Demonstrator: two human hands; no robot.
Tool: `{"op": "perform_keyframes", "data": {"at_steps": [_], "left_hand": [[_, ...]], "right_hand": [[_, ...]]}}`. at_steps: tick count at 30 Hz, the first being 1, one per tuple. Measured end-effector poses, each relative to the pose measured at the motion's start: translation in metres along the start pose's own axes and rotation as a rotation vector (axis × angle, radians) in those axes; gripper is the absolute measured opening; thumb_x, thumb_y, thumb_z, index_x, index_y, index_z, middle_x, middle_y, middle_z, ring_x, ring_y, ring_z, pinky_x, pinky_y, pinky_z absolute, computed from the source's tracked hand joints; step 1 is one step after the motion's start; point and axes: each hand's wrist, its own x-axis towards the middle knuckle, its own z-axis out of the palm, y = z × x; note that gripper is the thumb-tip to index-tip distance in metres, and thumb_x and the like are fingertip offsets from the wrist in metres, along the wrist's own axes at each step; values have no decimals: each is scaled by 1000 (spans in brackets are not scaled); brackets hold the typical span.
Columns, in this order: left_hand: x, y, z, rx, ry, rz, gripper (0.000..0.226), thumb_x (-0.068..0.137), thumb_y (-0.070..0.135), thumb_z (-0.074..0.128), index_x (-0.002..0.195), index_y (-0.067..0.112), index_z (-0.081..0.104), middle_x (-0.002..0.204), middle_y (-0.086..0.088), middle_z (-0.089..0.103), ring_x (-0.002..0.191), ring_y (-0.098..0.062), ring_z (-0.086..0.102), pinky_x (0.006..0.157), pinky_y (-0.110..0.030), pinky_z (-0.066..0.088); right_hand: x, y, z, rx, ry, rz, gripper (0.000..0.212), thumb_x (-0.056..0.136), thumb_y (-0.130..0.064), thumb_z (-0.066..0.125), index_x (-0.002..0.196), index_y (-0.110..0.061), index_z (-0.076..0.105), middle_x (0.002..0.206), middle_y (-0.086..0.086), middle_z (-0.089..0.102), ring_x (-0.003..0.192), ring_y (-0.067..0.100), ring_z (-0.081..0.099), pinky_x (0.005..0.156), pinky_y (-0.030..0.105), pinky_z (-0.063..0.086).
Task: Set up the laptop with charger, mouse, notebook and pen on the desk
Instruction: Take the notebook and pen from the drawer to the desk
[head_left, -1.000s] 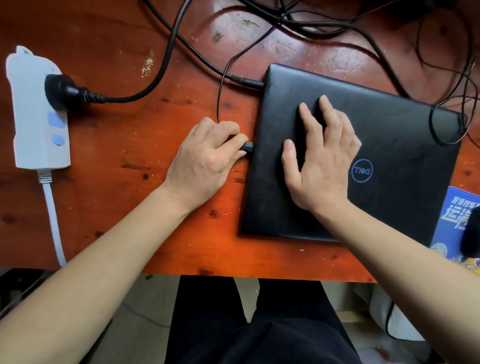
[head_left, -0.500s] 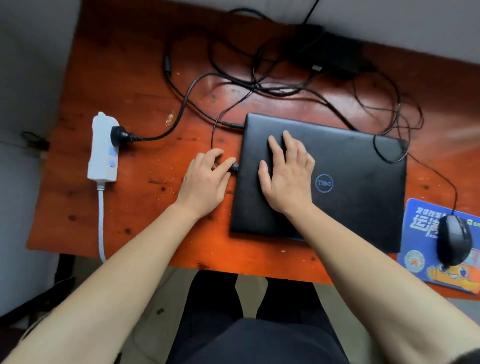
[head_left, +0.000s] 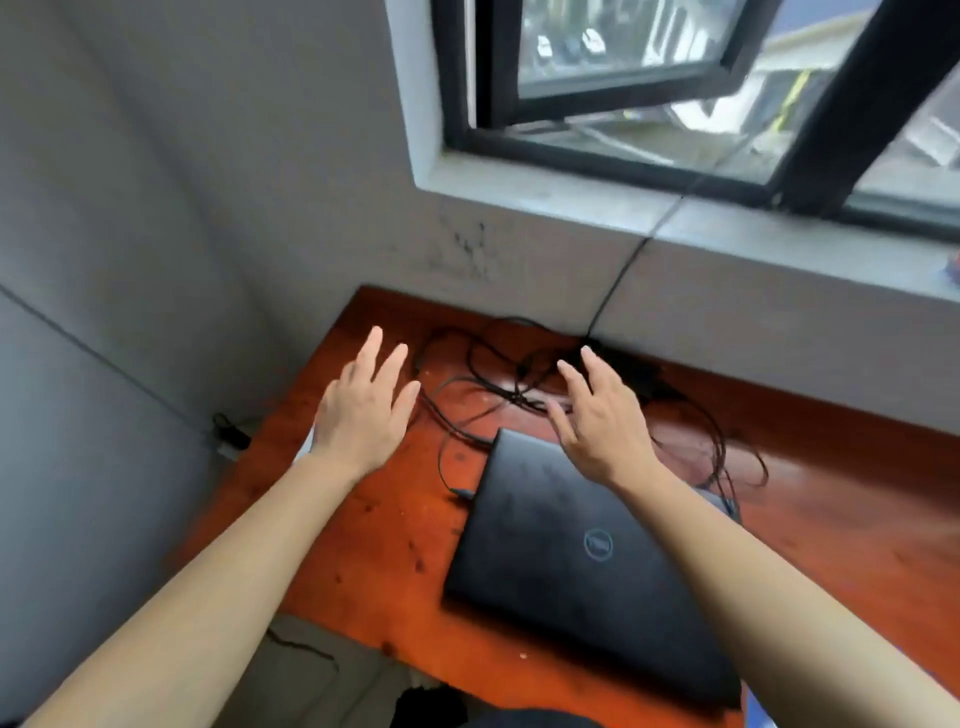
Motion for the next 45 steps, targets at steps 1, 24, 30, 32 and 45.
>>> {"op": "perform_keyframes", "data": {"at_steps": [1,24,30,32,45], "left_hand": [[0,4,-19,19,106,-44,53,100,42,49,146,15,49,160,-15,32,127,-39,52,98,-53,47],[-627,-140,-394,850,568,-1200,72,97,61,27,154,17,35,163,-22,22,149,-42,21,115,-67,20],[-821,-100,-443,941,671,-1523,72,97,58,28,154,15,35,162,-24,22,148,-43,20,113,-66,20],[-879,-84,-451,978,647,-1613,72,97,58,27,154,15,35,161,-25,24,148,-43,21,112,-67,22],[-1183,-102,-456,1038,598,-1973,69,98,56,29,151,13,40,158,-25,30,145,-43,28,110,-67,28]], "right_hand": [[15,-8,-10,31,67,-32,58,98,-37,58,147,-8,48,157,25,33,143,40,37,113,48,37],[-252,-635,-93,470,113,-1309,81,95,-73,27,160,-29,9,168,14,-3,155,34,-4,124,55,3],[-449,-765,-105,597,49,-1570,79,96,-70,31,160,-27,15,167,16,4,154,36,5,123,56,8],[-519,-796,-107,649,6,-1644,79,96,-70,30,160,-27,15,167,17,6,154,37,7,123,56,10],[-890,-952,-61,760,-166,-2053,74,98,-67,29,159,-25,20,165,19,16,152,38,17,120,59,21]]}}
